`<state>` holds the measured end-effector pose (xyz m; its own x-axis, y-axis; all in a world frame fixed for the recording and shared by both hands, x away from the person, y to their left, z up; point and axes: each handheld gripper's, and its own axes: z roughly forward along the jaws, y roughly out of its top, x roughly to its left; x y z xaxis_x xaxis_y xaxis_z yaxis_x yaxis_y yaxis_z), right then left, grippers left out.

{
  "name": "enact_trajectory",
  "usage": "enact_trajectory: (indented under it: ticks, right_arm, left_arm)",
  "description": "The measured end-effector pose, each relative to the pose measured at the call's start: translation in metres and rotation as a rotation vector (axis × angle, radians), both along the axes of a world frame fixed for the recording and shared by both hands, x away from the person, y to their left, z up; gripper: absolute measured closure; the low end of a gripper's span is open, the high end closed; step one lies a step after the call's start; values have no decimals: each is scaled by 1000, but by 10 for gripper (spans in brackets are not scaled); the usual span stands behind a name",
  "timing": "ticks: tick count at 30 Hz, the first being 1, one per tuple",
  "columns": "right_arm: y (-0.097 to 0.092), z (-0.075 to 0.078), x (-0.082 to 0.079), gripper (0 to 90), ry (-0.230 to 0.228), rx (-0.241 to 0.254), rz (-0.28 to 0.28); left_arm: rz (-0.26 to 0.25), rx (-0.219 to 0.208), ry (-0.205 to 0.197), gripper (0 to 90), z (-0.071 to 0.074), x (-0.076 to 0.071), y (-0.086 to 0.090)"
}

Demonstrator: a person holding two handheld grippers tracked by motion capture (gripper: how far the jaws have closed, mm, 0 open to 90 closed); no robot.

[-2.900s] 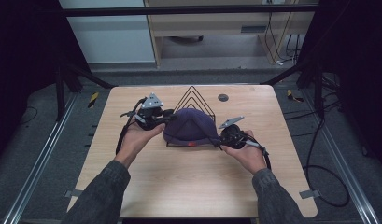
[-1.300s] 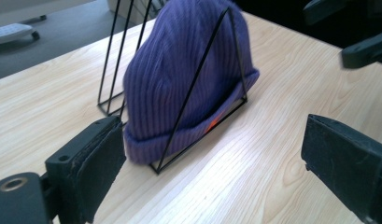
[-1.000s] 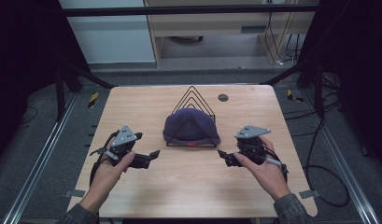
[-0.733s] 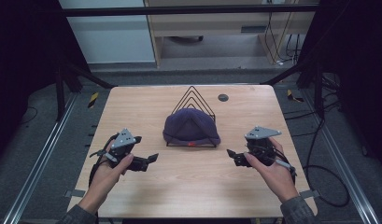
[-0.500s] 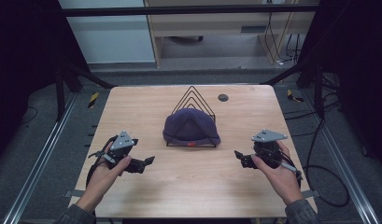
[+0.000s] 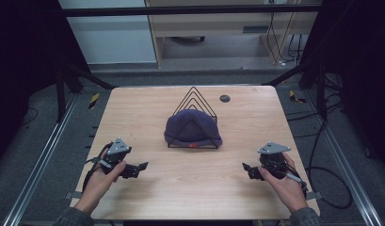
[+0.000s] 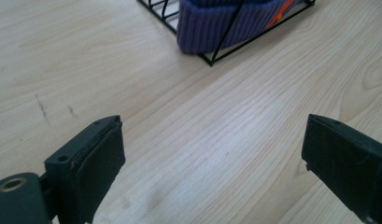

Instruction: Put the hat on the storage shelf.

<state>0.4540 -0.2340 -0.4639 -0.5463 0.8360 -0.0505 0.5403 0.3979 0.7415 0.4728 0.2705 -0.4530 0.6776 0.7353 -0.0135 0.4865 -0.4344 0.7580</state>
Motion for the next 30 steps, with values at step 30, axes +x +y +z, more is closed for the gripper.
enact_trajectory:
  ticks: [30]
  right_arm:
    - [-5,-47,11,43,62,21,-67]
  left_arm:
    - [49,158,133,13,-45,6,3]
